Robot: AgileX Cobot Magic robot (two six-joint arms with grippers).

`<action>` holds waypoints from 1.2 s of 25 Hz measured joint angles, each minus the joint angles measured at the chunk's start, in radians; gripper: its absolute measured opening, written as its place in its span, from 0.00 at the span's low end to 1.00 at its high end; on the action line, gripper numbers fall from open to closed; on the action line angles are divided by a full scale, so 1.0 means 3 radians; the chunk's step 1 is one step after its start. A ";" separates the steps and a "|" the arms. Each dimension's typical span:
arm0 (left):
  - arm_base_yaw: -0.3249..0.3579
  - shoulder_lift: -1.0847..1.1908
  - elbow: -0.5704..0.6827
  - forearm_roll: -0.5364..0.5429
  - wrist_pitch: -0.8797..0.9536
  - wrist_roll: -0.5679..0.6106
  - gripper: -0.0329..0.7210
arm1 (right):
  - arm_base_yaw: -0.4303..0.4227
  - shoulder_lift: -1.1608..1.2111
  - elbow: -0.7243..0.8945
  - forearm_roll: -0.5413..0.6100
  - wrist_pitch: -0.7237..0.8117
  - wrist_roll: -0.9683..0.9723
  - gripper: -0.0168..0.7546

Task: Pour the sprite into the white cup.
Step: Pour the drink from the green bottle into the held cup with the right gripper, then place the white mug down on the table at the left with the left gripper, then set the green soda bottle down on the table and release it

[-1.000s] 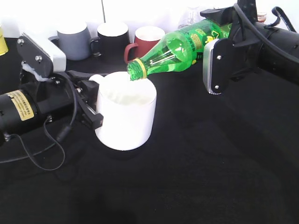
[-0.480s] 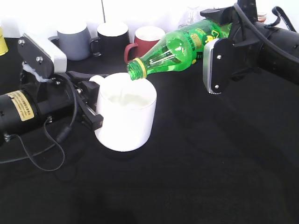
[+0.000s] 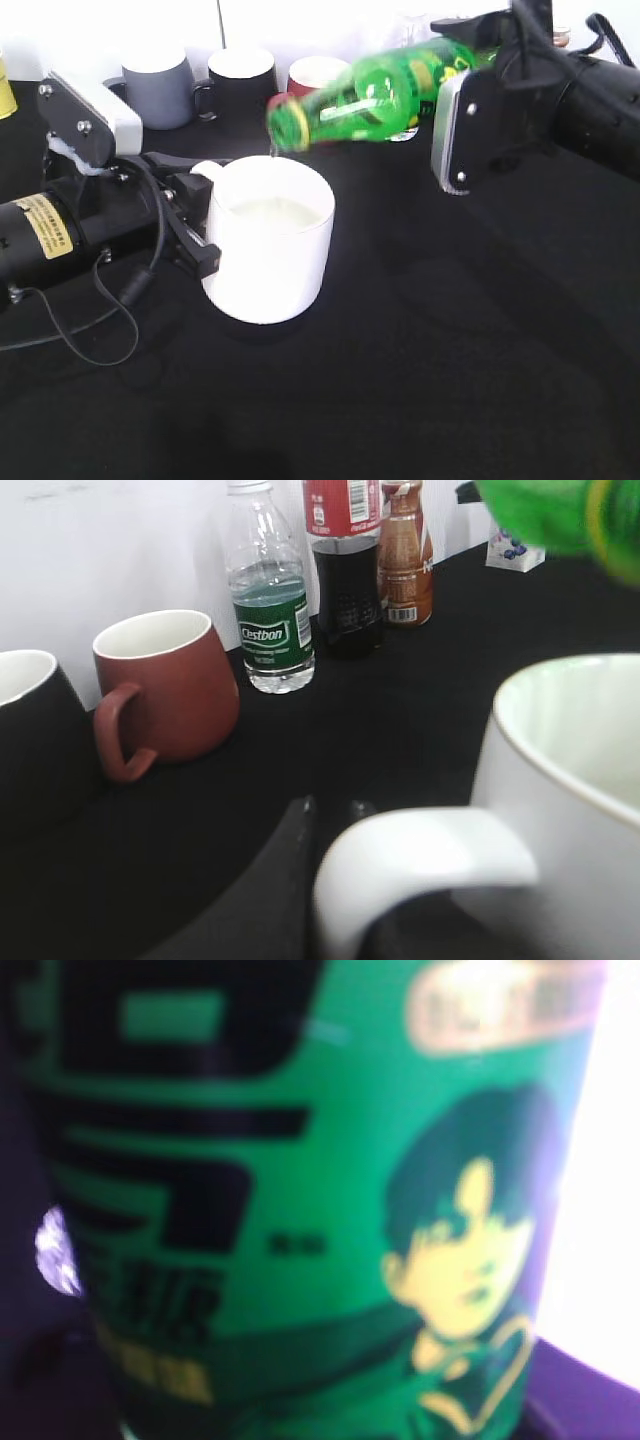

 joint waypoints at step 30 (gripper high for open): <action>0.2102 0.1995 -0.2049 -0.1348 -0.0493 0.0493 0.12 | -0.0715 0.0000 -0.0003 0.0950 -0.0188 0.4355 0.54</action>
